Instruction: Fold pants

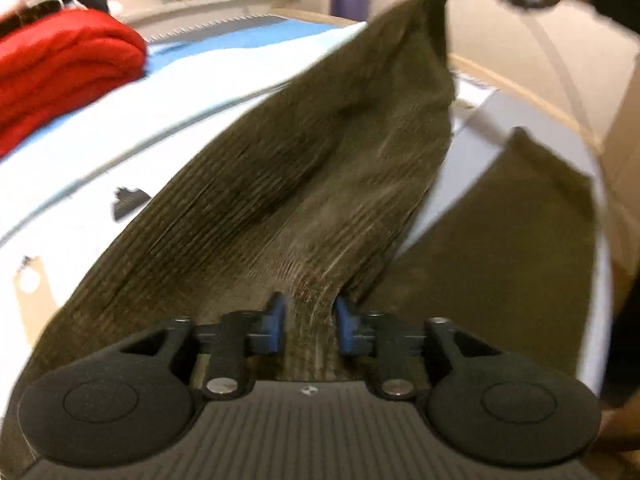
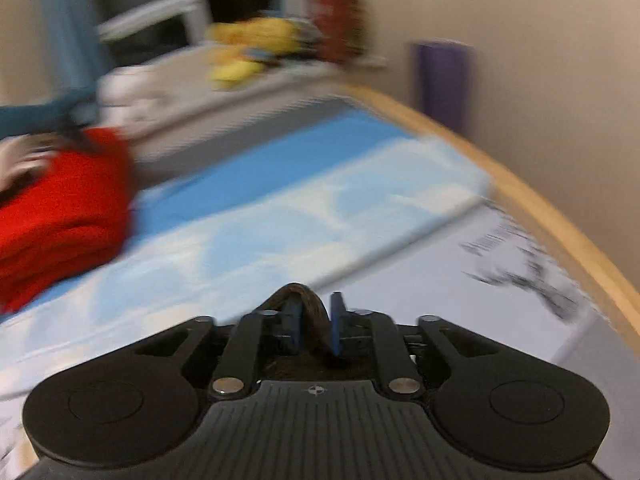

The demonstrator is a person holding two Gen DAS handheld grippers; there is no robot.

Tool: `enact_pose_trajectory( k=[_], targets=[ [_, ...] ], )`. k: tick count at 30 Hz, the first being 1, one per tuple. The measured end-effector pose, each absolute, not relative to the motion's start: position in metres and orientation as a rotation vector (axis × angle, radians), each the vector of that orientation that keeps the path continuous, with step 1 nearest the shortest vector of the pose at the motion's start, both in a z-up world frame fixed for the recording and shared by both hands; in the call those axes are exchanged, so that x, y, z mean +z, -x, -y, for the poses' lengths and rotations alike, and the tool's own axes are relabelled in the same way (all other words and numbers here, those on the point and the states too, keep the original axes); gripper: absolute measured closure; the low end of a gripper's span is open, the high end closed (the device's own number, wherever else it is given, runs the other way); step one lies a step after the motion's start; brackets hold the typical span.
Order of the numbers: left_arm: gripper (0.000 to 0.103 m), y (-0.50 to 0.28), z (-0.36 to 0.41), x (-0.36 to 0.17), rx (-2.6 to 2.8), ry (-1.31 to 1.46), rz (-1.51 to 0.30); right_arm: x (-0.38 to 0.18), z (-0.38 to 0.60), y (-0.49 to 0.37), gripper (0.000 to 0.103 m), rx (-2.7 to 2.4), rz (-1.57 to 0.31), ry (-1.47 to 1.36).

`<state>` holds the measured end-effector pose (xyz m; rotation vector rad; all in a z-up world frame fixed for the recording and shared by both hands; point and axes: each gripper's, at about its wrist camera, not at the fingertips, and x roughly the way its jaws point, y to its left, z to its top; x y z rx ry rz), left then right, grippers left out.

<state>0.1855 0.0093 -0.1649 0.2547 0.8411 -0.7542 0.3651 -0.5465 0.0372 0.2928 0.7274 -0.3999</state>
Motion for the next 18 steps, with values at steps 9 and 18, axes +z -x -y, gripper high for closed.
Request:
enact_pose_trajectory(
  k=[9,18],
  targets=[
    [0.040,-0.201,-0.112,-0.148,-0.384,-0.008,-0.779,-0.128,0.559,-0.246,0.062,-0.543,-0.705,-0.658],
    [0.031,-0.233,-0.253,-0.184,0.351,0.165,-1.004,-0.194,0.566,-0.230,0.059,-0.543,-0.739,-0.867]
  ],
)
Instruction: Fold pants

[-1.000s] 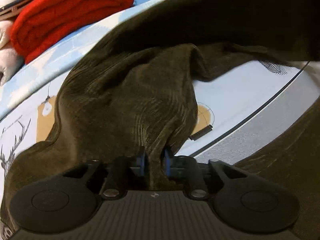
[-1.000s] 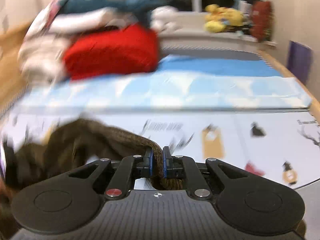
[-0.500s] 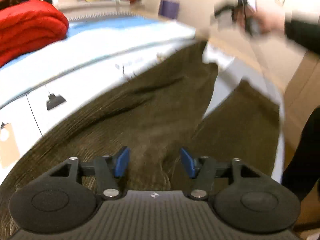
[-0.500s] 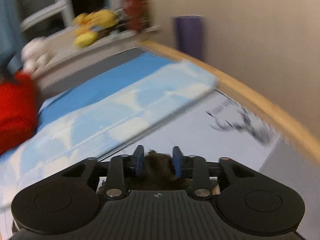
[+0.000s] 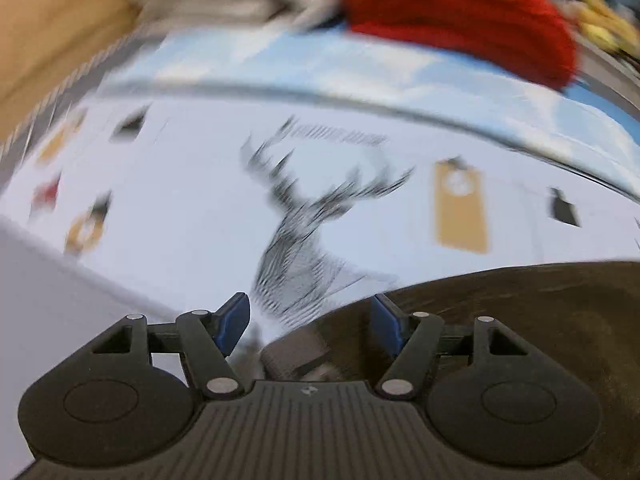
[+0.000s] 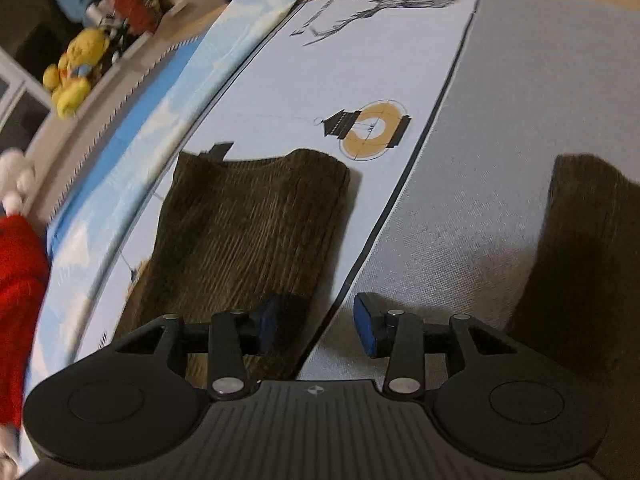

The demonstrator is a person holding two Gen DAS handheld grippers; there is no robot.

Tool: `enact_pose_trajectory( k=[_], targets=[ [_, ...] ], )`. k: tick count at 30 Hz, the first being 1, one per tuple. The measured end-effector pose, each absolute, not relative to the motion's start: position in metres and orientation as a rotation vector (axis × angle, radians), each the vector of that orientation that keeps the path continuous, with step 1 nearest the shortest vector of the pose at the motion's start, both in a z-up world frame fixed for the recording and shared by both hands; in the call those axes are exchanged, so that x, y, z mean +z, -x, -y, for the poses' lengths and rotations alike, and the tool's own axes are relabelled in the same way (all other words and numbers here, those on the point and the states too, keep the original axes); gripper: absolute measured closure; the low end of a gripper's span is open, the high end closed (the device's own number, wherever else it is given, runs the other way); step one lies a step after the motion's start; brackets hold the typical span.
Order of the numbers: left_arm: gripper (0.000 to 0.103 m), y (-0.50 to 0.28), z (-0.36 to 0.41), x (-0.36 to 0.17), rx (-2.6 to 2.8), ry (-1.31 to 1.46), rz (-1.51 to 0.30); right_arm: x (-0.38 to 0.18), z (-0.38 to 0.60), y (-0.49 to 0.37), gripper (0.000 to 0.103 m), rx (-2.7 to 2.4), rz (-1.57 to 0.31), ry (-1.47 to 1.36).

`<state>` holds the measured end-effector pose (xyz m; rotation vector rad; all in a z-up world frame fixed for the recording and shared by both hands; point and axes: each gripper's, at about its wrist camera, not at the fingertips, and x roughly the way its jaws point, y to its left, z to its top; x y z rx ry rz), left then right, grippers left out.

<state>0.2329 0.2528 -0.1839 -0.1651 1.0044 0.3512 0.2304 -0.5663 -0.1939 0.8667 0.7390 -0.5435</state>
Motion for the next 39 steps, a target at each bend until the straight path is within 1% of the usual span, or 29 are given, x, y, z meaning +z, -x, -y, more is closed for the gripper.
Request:
enact_pose_trajectory(
  k=[3,5,6,8,10,13,16,19,21,26,30,31,32,33,34,35,37,38,39],
  targets=[
    [0.034,-0.234,-0.263,-0.197,0.346,0.198,-1.092,-0.186,0.558,-0.250,0.060,-0.515,-0.747,-0.778],
    [0.046,-0.234,-0.257,-0.207,0.319,0.172,-1.128,-0.180,0.555,-0.256,0.062,-0.417,-0.667,-0.803],
    [0.048,-0.230,-0.253,-0.215,0.311,0.154,-1.125,-0.177,0.554,-0.254,0.061,-0.372,-0.621,-0.809],
    [0.057,-0.229,-0.252,-0.220,0.295,0.137,-1.112,-0.170,0.557,-0.247,0.061,-0.306,-0.518,-0.823],
    [0.059,-0.227,-0.265,-0.215,0.332,0.220,-1.070,-0.166,0.563,-0.236,0.061,-0.365,-0.471,-0.779],
    [0.059,-0.227,-0.268,-0.211,0.376,0.250,-1.048,-0.177,0.578,-0.221,0.060,-0.629,-0.556,-0.797],
    [0.057,-0.232,-0.257,-0.212,0.374,0.159,-1.068,-0.190,0.583,-0.216,0.060,-0.656,-0.607,-0.868],
    [0.056,-0.234,-0.255,-0.211,0.379,0.146,-1.075,-0.182,0.571,-0.220,0.060,-0.740,-0.634,-0.754],
    [0.056,-0.236,-0.256,-0.212,0.378,0.148,-1.079,-0.185,0.563,-0.225,0.060,-0.803,-0.691,-0.691],
    [0.052,-0.236,-0.256,-0.212,0.375,0.136,-1.082,-0.193,0.566,-0.244,0.058,-0.669,-0.650,-0.704],
    [0.049,-0.235,-0.254,-0.214,0.357,0.104,-1.078,-0.196,0.566,-0.246,0.058,-0.630,-0.656,-0.685],
    [0.046,-0.235,-0.255,-0.215,0.358,0.104,-1.077,-0.194,0.568,-0.245,0.064,-0.630,-0.653,-0.703],
    [0.043,-0.235,-0.256,-0.215,0.363,0.108,-1.077,-0.193,0.569,-0.244,0.076,-0.622,-0.650,-0.729],
    [0.042,-0.235,-0.258,-0.215,0.370,0.118,-1.080,-0.194,0.571,-0.245,0.081,-0.609,-0.646,-0.760],
    [0.040,-0.235,-0.259,-0.215,0.375,0.127,-1.082,-0.193,0.570,-0.242,0.083,-0.606,-0.642,-0.775],
    [0.038,-0.235,-0.260,-0.215,0.382,0.136,-1.086,-0.190,0.569,-0.241,0.082,-0.616,-0.637,-0.776],
    [0.038,-0.235,-0.261,-0.214,0.390,0.144,-1.089,-0.184,0.569,-0.234,0.079,-0.634,-0.610,-0.806],
    [0.038,-0.235,-0.261,-0.213,0.391,0.150,-1.090,-0.184,0.570,-0.231,0.063,-0.638,-0.598,-0.834],
    [0.038,-0.235,-0.263,-0.212,0.393,0.163,-1.089,-0.185,0.571,-0.228,0.052,-0.648,-0.582,-0.871]
  ],
)
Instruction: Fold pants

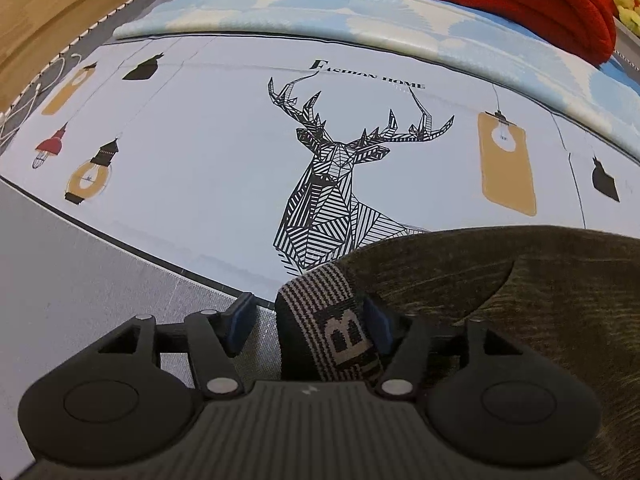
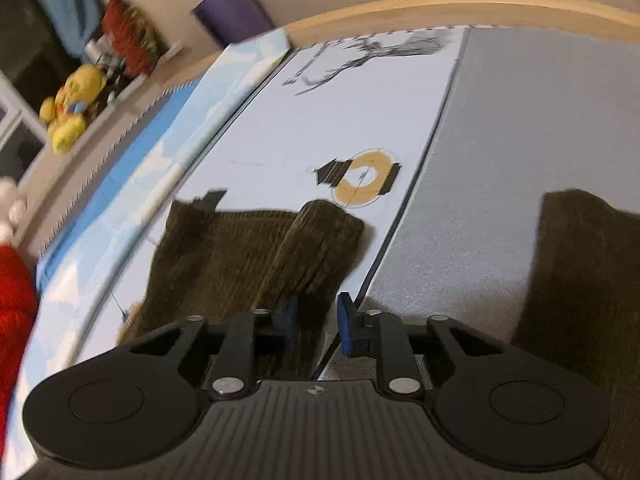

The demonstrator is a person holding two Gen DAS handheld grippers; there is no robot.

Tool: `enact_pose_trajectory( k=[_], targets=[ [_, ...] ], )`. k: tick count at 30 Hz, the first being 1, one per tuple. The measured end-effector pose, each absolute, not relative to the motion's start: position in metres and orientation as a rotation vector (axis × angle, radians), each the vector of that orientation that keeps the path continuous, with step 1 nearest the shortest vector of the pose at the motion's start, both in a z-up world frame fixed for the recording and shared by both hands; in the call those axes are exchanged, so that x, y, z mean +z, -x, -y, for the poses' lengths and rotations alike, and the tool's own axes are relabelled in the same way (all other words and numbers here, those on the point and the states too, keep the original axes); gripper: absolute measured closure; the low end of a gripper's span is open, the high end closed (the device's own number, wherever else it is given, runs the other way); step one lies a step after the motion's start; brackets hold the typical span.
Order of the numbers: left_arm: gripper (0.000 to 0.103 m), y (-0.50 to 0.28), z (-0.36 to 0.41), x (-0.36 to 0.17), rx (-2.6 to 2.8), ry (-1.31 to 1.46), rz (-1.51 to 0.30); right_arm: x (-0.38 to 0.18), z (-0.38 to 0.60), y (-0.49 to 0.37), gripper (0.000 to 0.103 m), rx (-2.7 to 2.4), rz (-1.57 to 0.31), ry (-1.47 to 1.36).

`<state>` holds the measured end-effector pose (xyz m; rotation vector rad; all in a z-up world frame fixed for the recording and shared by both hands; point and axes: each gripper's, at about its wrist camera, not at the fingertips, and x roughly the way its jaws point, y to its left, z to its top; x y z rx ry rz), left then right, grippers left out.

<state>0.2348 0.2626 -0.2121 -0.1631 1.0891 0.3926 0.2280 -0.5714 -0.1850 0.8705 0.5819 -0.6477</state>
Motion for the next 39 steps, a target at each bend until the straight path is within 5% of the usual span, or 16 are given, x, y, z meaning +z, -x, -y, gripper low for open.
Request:
enact_pose_trajectory(
  k=[1,2,6,9,11,13,17,21,24,31,39],
  targets=[
    [0.038,-0.234,-0.265,-0.211,0.395,0.186,-1.087,-0.185,0.573,-0.224,0.038,-0.661,-0.560,-0.906],
    [0.037,-0.233,-0.269,-0.209,0.403,0.218,-1.080,-0.186,0.574,-0.222,0.034,-0.671,-0.545,-0.931],
    [0.037,-0.225,-0.291,-0.205,0.437,0.414,-1.049,-0.196,0.580,-0.227,0.035,-0.662,-0.555,-0.960],
    [0.037,-0.225,-0.294,-0.211,0.403,0.448,-1.089,-0.202,0.582,-0.238,0.055,-0.618,-0.593,-0.913],
    [0.038,-0.226,-0.290,-0.216,0.375,0.449,-1.105,-0.202,0.584,-0.244,0.092,-0.619,-0.632,-0.864],
    [0.039,-0.230,-0.283,-0.217,0.342,0.418,-1.100,-0.201,0.587,-0.243,0.096,-0.612,-0.634,-0.860],
    [0.064,-0.233,-0.274,-0.217,0.330,0.360,-1.068,-0.185,0.580,-0.235,0.098,-0.745,-0.692,-0.759],
    [0.064,-0.236,-0.256,-0.199,0.291,0.280,-0.929,-0.180,0.584,-0.209,0.097,-0.950,-0.725,-0.799],
    [0.057,-0.243,-0.246,-0.197,0.304,0.235,-0.929,-0.185,0.582,-0.200,0.094,-1.003,-0.759,-0.811],
    [0.042,-0.241,-0.264,-0.199,0.307,0.366,-0.980,-0.140,0.542,-0.211,0.059,-1.007,-0.624,-0.602],
    [0.041,-0.240,-0.258,-0.211,0.294,0.348,-1.044,-0.167,0.479,-0.319,0.047,-0.411,-0.770,-0.713]
  ],
)
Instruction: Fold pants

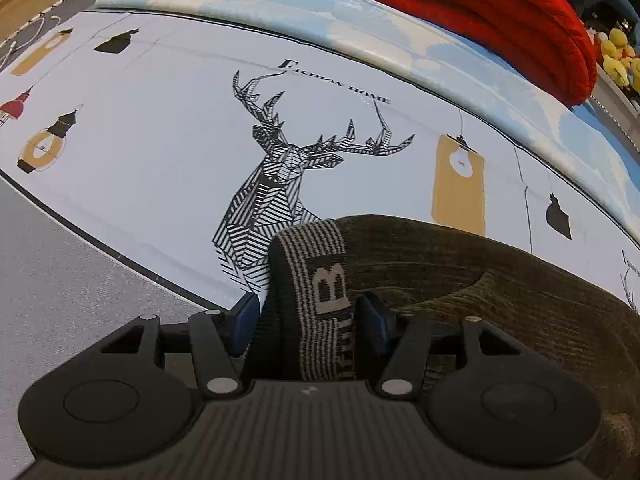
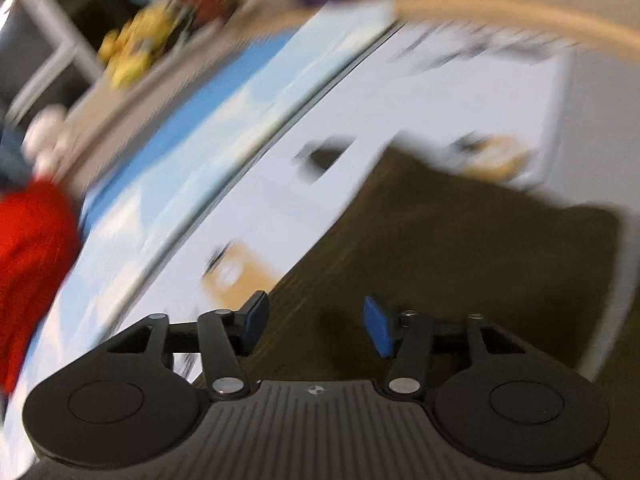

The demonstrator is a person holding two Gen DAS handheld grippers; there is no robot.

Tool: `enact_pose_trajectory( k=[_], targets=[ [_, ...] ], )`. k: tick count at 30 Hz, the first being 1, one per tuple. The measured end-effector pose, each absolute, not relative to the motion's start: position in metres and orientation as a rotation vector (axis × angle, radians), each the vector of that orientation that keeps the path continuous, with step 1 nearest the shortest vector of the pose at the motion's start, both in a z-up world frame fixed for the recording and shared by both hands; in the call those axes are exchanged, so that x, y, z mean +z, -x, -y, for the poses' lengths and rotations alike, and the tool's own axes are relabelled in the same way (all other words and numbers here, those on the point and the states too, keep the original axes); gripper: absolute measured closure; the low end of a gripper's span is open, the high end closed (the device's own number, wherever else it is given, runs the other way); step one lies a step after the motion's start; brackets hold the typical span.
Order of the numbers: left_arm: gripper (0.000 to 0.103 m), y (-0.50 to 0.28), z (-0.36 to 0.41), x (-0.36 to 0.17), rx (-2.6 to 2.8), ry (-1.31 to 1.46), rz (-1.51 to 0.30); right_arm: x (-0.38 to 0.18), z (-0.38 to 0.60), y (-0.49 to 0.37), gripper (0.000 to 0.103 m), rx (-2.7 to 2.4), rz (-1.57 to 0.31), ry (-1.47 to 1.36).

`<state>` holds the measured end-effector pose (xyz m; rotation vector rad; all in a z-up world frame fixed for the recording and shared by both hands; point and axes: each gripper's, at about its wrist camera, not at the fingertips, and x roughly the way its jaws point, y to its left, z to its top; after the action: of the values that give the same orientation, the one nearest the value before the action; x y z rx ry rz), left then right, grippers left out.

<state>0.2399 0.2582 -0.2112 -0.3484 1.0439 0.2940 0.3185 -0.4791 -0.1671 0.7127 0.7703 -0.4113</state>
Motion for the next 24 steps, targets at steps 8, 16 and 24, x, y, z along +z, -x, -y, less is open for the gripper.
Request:
enact_pose_trajectory(
  k=[8,16,24],
  targets=[
    [0.041,-0.244,-0.253,-0.213,0.293,0.305,-1.044,-0.187,0.422,-0.379,0.046,-0.617,-0.912,-0.540],
    [0.041,-0.244,-0.254,-0.215,0.288,0.296,-1.035,-0.192,0.420,-0.397,0.045,-0.698,-0.910,-0.446],
    [0.072,-0.245,-0.240,-0.210,0.271,0.210,-0.971,-0.181,0.433,-0.386,0.095,-0.763,-0.792,-0.445]
  ],
)
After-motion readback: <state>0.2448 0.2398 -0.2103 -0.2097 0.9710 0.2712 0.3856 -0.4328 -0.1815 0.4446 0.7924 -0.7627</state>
